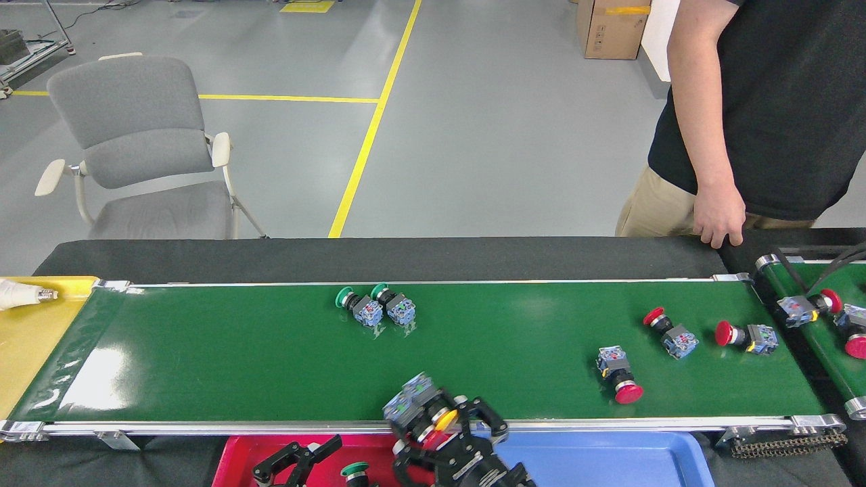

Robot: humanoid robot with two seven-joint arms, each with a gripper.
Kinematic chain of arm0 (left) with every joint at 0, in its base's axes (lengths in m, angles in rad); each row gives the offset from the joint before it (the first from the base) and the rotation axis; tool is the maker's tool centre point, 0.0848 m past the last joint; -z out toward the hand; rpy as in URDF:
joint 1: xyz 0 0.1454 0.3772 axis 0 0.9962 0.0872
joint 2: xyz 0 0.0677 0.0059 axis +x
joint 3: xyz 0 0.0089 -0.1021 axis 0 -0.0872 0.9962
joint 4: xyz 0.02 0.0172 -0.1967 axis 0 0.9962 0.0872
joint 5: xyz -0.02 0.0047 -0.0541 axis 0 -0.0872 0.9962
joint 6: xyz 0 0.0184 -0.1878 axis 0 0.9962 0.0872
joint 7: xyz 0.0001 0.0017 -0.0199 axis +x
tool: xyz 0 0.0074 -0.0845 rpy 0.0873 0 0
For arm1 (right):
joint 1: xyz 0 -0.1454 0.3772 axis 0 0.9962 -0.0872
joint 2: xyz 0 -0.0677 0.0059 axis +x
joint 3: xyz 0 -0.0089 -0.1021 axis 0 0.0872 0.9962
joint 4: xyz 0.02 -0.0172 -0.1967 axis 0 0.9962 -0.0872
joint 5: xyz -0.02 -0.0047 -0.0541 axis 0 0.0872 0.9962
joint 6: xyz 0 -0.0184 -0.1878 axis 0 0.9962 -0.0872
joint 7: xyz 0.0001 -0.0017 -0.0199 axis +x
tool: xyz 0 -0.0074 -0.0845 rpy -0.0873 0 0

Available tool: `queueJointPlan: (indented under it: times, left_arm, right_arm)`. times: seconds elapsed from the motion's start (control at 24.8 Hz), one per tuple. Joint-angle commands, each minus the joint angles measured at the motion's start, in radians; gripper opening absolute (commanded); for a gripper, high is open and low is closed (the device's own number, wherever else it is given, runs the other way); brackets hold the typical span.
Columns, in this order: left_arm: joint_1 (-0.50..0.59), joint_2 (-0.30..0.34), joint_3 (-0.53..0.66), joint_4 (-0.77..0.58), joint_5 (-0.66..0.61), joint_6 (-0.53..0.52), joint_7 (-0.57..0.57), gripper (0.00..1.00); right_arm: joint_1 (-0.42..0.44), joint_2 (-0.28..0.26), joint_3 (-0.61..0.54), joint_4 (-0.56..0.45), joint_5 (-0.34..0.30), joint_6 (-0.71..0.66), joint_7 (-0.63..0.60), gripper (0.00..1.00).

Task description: Pick switch part from conveyor to tray

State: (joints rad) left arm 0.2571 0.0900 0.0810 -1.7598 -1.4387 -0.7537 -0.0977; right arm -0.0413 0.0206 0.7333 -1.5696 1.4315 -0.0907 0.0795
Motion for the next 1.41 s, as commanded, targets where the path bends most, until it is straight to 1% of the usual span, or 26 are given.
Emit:
queueJointPlan:
  times: [0.0, 0.04, 0.08, 0.16, 0.24, 0.32, 0.4, 0.48, 0.52, 0.56, 0.65, 0.73, 0.77, 0.85, 0.93, 1.01, 1.09, 1.17, 1.25, 1.33, 1.37]
  left_arm:
    - [-0.006, -0.023, 0.083, -0.007, 0.007, 0.152, 0.015, 0.99]
    - [-0.007, -0.027, 0.135, -0.004, 0.007, 0.221, 0.015, 0.99]
    - [-0.007, -0.029, 0.172, -0.001, 0.007, 0.251, 0.016, 0.99]
    - [-0.007, -0.03, 0.26, 0.009, 0.011, 0.264, 0.016, 0.99]
    - [-0.006, -0.038, 0.303, 0.008, 0.011, 0.272, 0.015, 0.99]
    - [-0.004, -0.039, 0.304, 0.003, 0.011, 0.274, 0.015, 0.99]
    - [-0.006, -0.042, 0.29, 0.002, 0.003, 0.274, 0.009, 0.99]
    - [-0.019, -0.046, 0.258, -0.003, -0.002, 0.275, 0.004, 0.99]
    - [-0.044, -0.046, 0.223, -0.003, -0.009, 0.286, 0.003, 0.99]
    - [-0.067, -0.044, 0.203, 0.002, -0.017, 0.303, 0.0, 0.99]
    - [-0.131, -0.044, 0.172, 0.022, -0.042, 0.361, -0.03, 0.99]
    - [-0.188, -0.044, 0.152, 0.066, -0.052, 0.389, -0.077, 0.99]
    - [-0.22, -0.046, 0.141, 0.091, -0.054, 0.39, -0.094, 0.99]
    - [-0.28, -0.05, 0.12, 0.151, -0.054, 0.39, -0.112, 0.99]
    - [-0.345, -0.055, 0.095, 0.227, -0.055, 0.402, -0.114, 0.99]
    - [-0.426, -0.053, 0.065, 0.324, -0.055, 0.429, -0.115, 0.99]
    - [-0.466, -0.05, 0.062, 0.384, -0.054, 0.438, -0.114, 0.99]
    - [-0.493, -0.047, 0.06, 0.418, -0.054, 0.438, -0.114, 0.99]
    - [-0.51, -0.046, 0.062, 0.447, -0.054, 0.439, -0.114, 0.99]
    - [-0.527, -0.042, 0.065, 0.482, -0.054, 0.439, -0.114, 0.99]
    - [-0.536, -0.041, 0.068, 0.503, -0.052, 0.439, -0.112, 0.99]
  right_arm:
    - [-0.002, -0.011, 0.035, -0.017, 0.003, -0.029, -0.011, 0.99]
    - [-0.002, -0.013, 0.043, -0.017, 0.001, -0.029, -0.011, 0.99]
    - [-0.002, -0.013, 0.043, -0.017, 0.001, -0.029, -0.011, 0.99]
    - [0.003, -0.011, 0.04, -0.018, 0.001, -0.027, -0.011, 0.99]
    - [0.005, -0.011, 0.026, -0.04, -0.002, -0.021, -0.012, 0.99]
    - [0.035, -0.024, -0.052, -0.087, -0.006, -0.006, -0.034, 0.99]
    - [0.132, -0.019, -0.192, -0.133, -0.008, 0.049, -0.104, 0.99]
    - [0.204, -0.018, -0.298, -0.156, -0.008, 0.114, -0.179, 0.99]
    - [0.238, -0.018, -0.37, -0.158, -0.008, 0.161, -0.231, 0.99]
    - [0.259, -0.019, -0.414, -0.158, -0.01, 0.18, -0.259, 0.99]
    - [0.302, -0.019, -0.506, -0.156, -0.022, 0.201, -0.288, 0.99]
    - [0.316, -0.022, -0.561, -0.155, -0.042, 0.201, -0.282, 0.99]
    - [0.317, -0.027, -0.565, -0.15, -0.045, 0.203, -0.28, 0.99]
    - [0.305, -0.025, -0.563, -0.144, -0.043, 0.203, -0.271, 0.99]
    - [0.279, -0.022, -0.545, -0.138, -0.037, 0.2, -0.233, 0.99]
    - [0.221, -0.03, -0.477, -0.118, -0.031, 0.204, -0.143, 0.99]
    - [0.161, -0.024, -0.434, -0.084, -0.031, 0.204, -0.044, 0.99]
    - [0.103, -0.018, -0.403, -0.06, -0.033, 0.204, 0.003, 0.99]
    - [0.041, 0.005, -0.361, 0.0, -0.029, 0.21, 0.039, 0.99]
    - [-0.008, 0.038, -0.351, 0.052, -0.028, 0.22, 0.071, 0.99]
    - [-0.028, 0.061, -0.35, 0.08, -0.025, 0.224, 0.075, 0.96]
